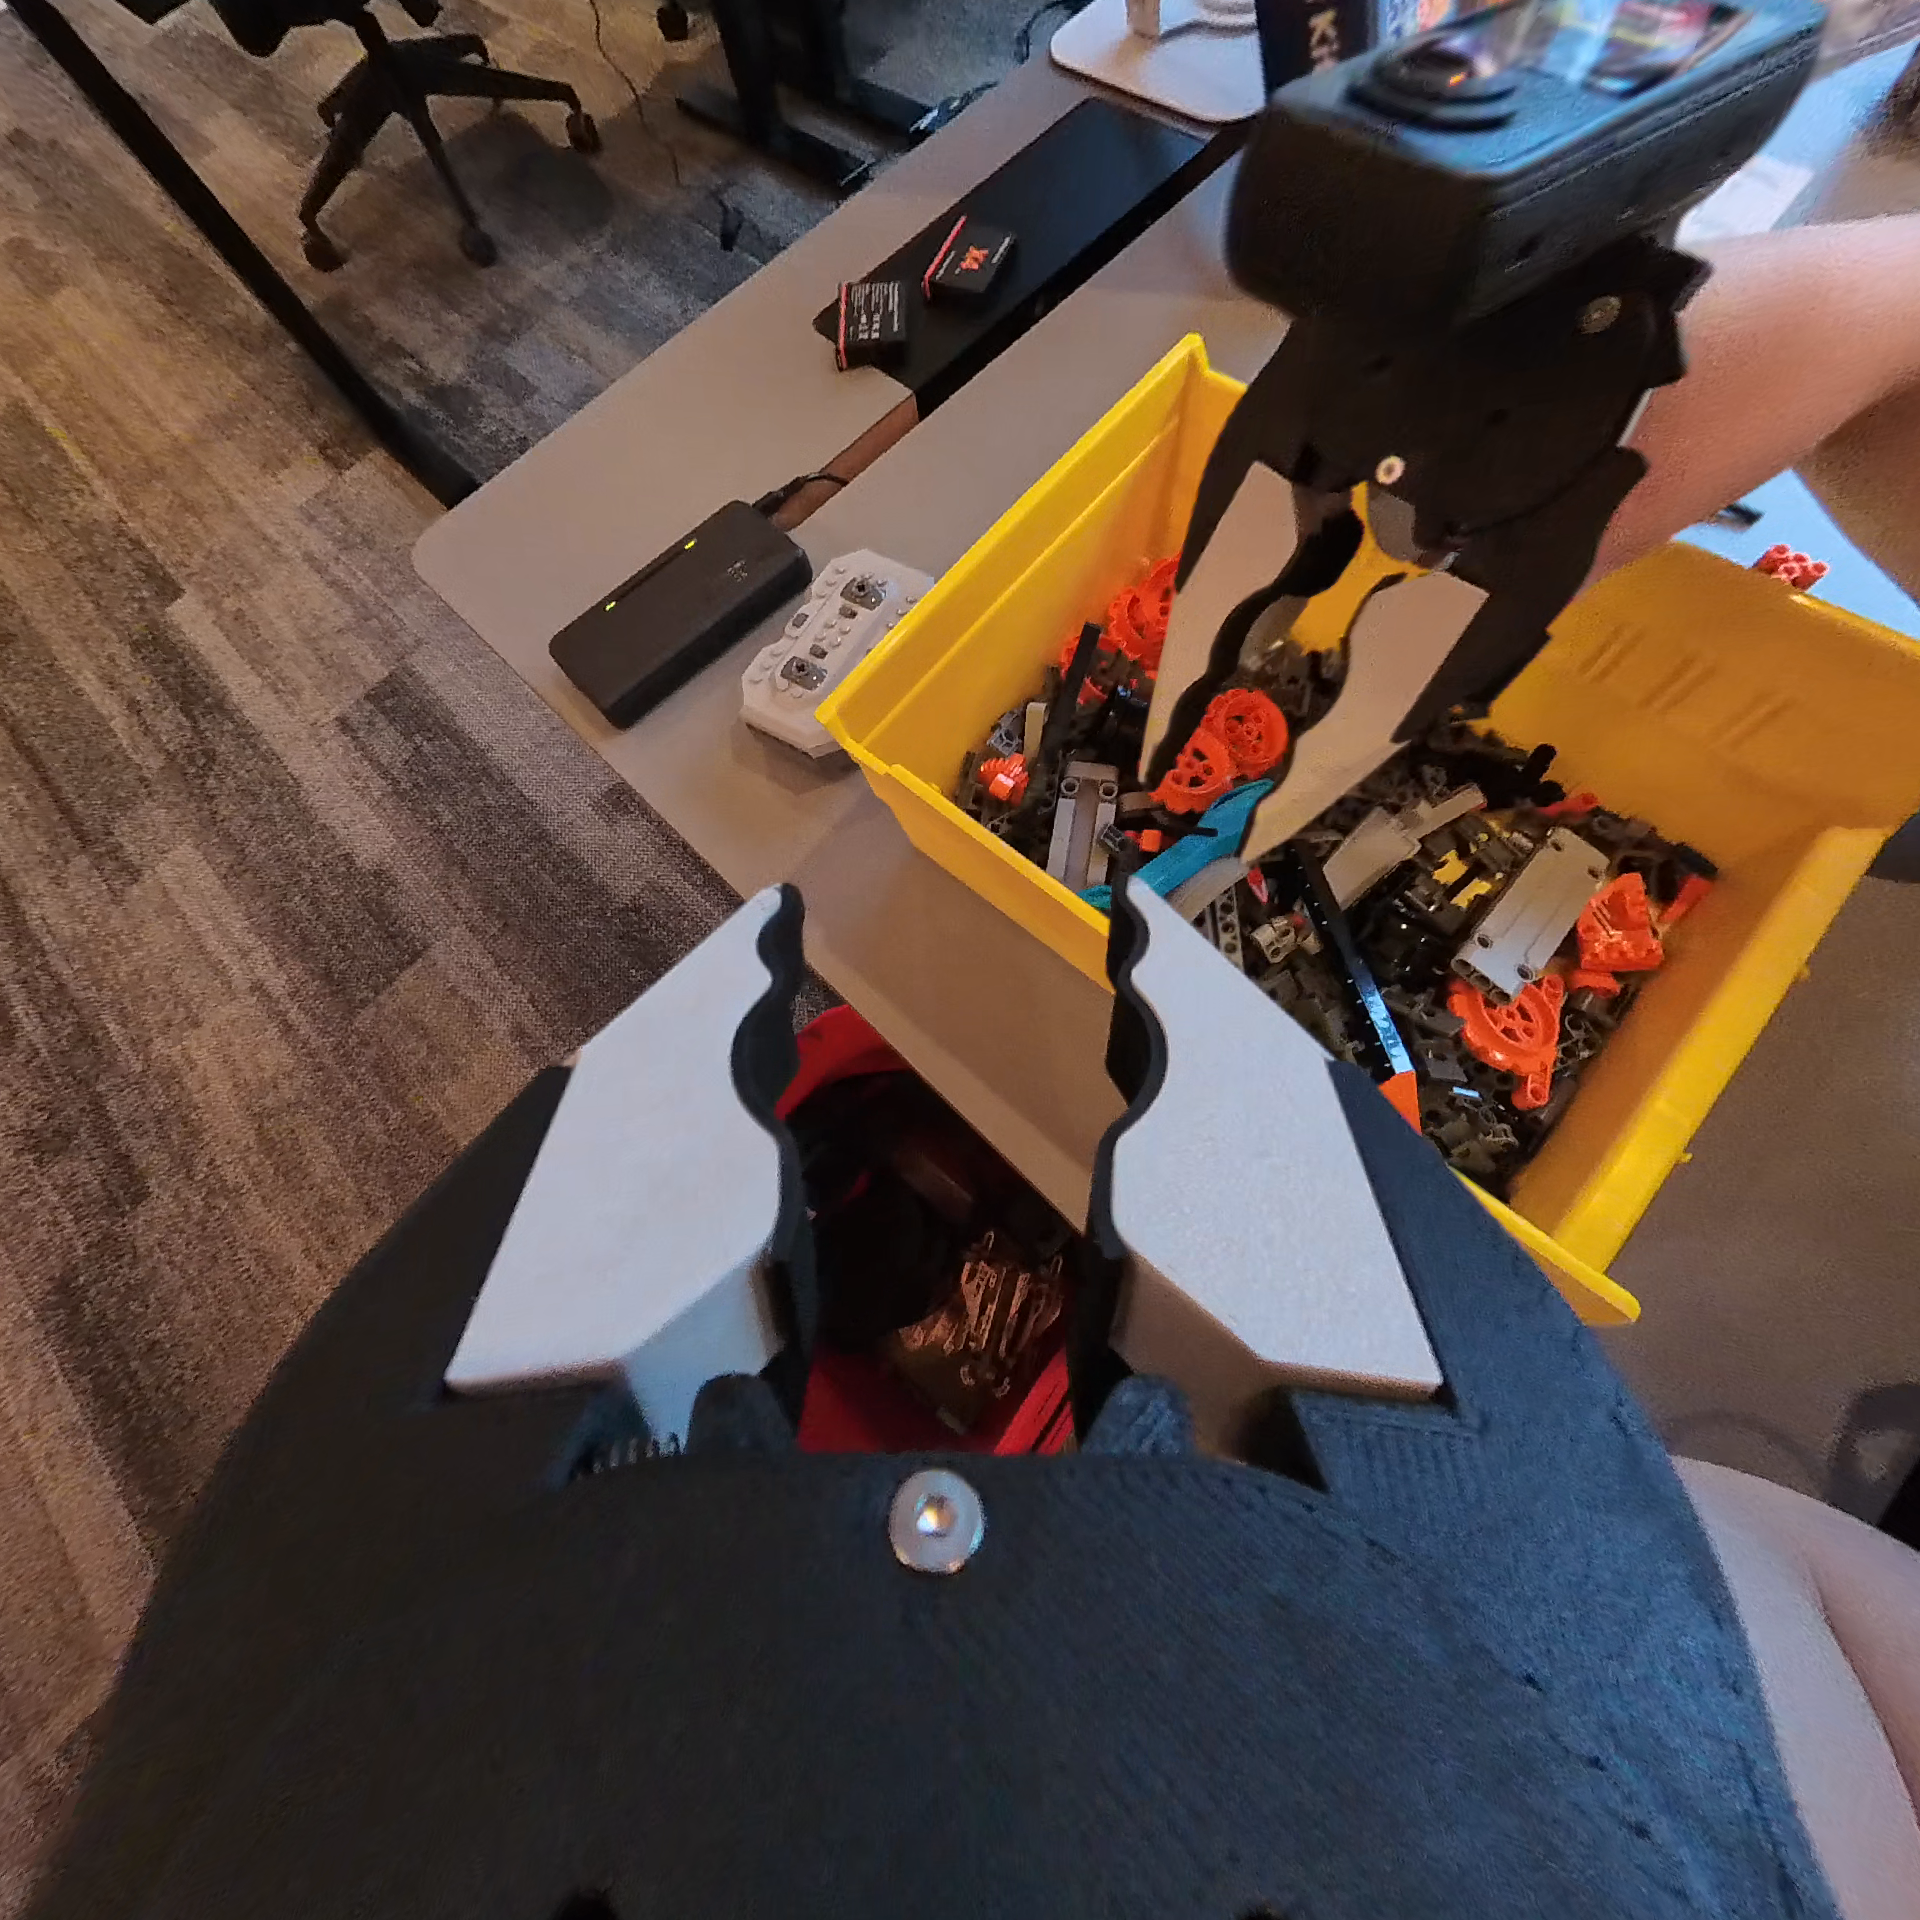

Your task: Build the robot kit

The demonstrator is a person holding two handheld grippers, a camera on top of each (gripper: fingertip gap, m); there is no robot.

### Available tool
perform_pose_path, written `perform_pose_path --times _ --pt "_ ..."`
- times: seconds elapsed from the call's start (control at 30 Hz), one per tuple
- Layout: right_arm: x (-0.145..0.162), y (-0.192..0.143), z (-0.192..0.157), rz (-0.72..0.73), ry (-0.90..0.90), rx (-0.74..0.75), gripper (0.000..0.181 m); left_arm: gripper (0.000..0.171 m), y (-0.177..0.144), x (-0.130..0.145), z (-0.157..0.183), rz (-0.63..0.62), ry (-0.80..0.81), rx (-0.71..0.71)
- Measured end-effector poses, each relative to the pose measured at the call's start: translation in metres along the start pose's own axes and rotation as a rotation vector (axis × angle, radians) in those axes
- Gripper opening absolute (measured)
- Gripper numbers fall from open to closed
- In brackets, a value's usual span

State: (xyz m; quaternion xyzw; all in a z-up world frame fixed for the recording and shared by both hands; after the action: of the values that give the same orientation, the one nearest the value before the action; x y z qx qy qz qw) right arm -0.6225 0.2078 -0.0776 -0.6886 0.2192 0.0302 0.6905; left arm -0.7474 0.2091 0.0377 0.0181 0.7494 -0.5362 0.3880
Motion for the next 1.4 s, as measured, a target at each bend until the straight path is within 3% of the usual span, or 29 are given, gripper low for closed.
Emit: perform_pose_path --times 0.27,0.3,0.33,0.37,0.57,0.67,0.77,0.83,0.9,1.0,1.23,1.33,1.4 --pt "0.008 0.036 0.003 -0.198 -0.008 -0.054 0.045 0.052 -0.007 -0.001 -0.003 0.022 -0.001 -0.038" --pt "0.006 0.037 -0.001 -0.190 -0.008 -0.082 0.037 0.052 -0.006 -0.001 -0.002 0.018 0.014 -0.043" --pt "0.006 0.035 -0.004 -0.180 -0.016 -0.104 0.016 0.052 -0.006 -0.001 -0.001 0.016 0.029 -0.050" --pt "0.007 0.034 -0.005 -0.181 -0.019 -0.111 0.012 0.052 -0.005 -0.002 0.000 0.017 0.038 -0.056" --pt "0.025 0.004 -0.019 -0.211 -0.009 -0.113 0.012 0.048 -0.006 -0.009 0.003 0.060 0.044 -0.016" --pt "0.033 -0.023 -0.044 -0.161 0.002 -0.209 0.012 0.047 0.007 -0.008 0.010 -0.005 0.071 0.026" --pt "0.048 -0.025 -0.066 -0.229 -0.056 -0.297 0.014 0.049 0.024 -0.008 0.013 -0.085 0.115 0.025" --pt "0.039 -0.022 -0.066 -0.134 -0.075 -0.289 0.037 0.049 0.029 -0.012 0.014 -0.105 0.124 0.020" --pt "0.024 -0.021 -0.051 -0.074 0.026 -0.271 0.036 0.048 0.031 -0.015 0.008 -0.110 0.110 -0.021" --pt "-0.007 -0.006 -0.014 0.009 0.056 -0.103 0.042 0.046 0.027 -0.013 -0.001 -0.111 0.068 -0.060" --pt "0.001 0.052 -0.018 -0.275 -0.088 -0.085 0.052 0.045 0.022 -0.011 -0.002 -0.100 0.069 -0.086" --pt "0.004 0.051 -0.023 -0.280 -0.116 -0.101 0.023 0.043 0.023 -0.014 -0.003 -0.093 0.079 -0.100" --pt "0.012 0.050 -0.031 -0.299 -0.112 -0.164 0.022 0.041 0.023 -0.017 -0.002 -0.085 0.089 -0.106"
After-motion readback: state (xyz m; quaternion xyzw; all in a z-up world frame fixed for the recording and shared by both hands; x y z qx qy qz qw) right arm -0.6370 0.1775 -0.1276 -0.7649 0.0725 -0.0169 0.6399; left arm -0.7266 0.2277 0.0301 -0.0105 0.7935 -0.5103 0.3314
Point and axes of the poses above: each gripper's, where its closed fingertips meet, y out along the fingers, x out of its underside, z = x × y across the jaws, the point moved 3 cm from there along -y, back along the fingers, and after that the axes turned 15 degrees about -z, right-handed, at the moved point
